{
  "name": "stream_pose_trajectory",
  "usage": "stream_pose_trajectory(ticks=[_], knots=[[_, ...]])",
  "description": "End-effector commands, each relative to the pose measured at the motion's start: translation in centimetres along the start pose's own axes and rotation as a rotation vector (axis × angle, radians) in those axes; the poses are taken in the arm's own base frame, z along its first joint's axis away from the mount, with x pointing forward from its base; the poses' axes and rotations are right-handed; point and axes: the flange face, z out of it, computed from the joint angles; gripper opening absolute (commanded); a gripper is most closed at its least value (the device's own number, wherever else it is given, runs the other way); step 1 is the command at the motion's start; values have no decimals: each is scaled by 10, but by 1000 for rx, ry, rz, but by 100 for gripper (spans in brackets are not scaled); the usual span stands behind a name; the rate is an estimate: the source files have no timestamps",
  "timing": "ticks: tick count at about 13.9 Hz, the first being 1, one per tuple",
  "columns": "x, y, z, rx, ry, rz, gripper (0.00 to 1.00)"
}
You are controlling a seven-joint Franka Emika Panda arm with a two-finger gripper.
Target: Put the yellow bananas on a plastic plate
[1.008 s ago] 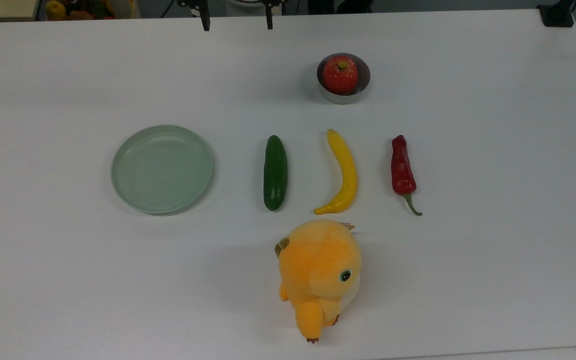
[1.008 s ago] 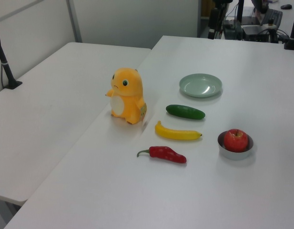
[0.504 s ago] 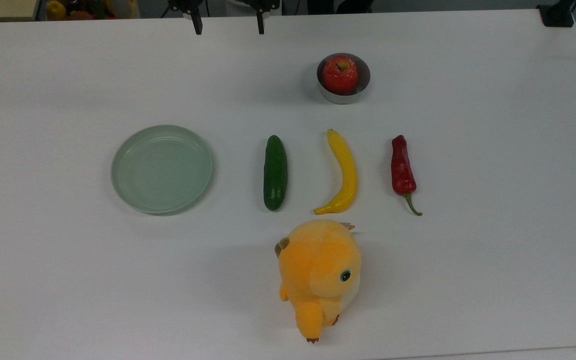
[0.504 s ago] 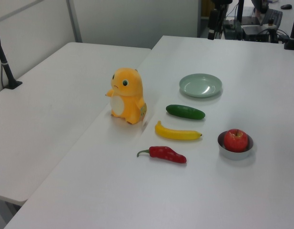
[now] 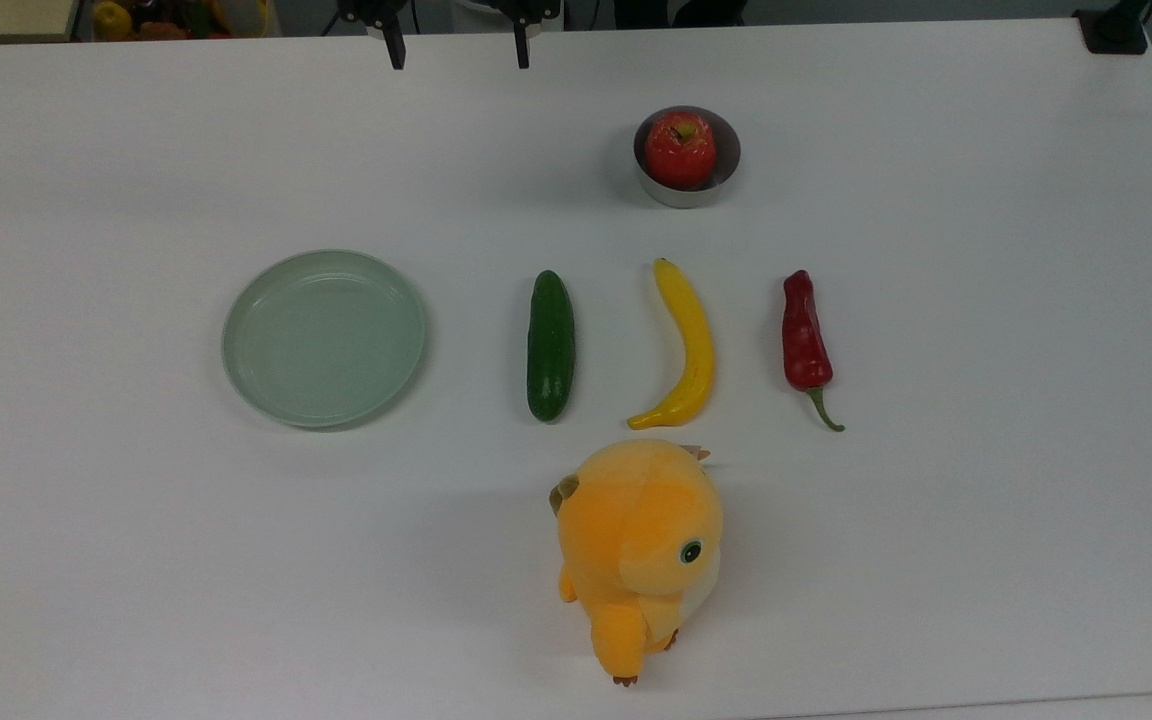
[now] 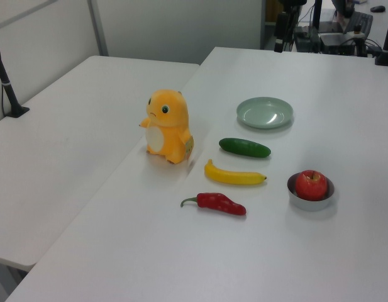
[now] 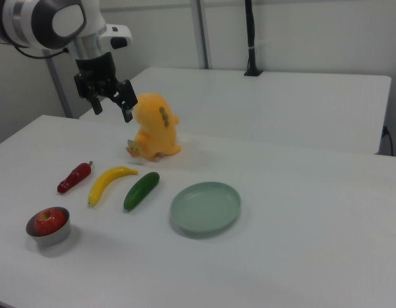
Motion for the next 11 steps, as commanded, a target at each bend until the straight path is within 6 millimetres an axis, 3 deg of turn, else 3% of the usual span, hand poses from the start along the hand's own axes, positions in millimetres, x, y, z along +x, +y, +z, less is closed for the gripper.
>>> stream_pose_trajectory(ticks=[1, 7, 11], knots=[[2, -3, -2, 3, -8, -16, 100], [1, -6, 2, 5, -18, -27, 100], [20, -12, 40, 7, -37, -35, 100]])
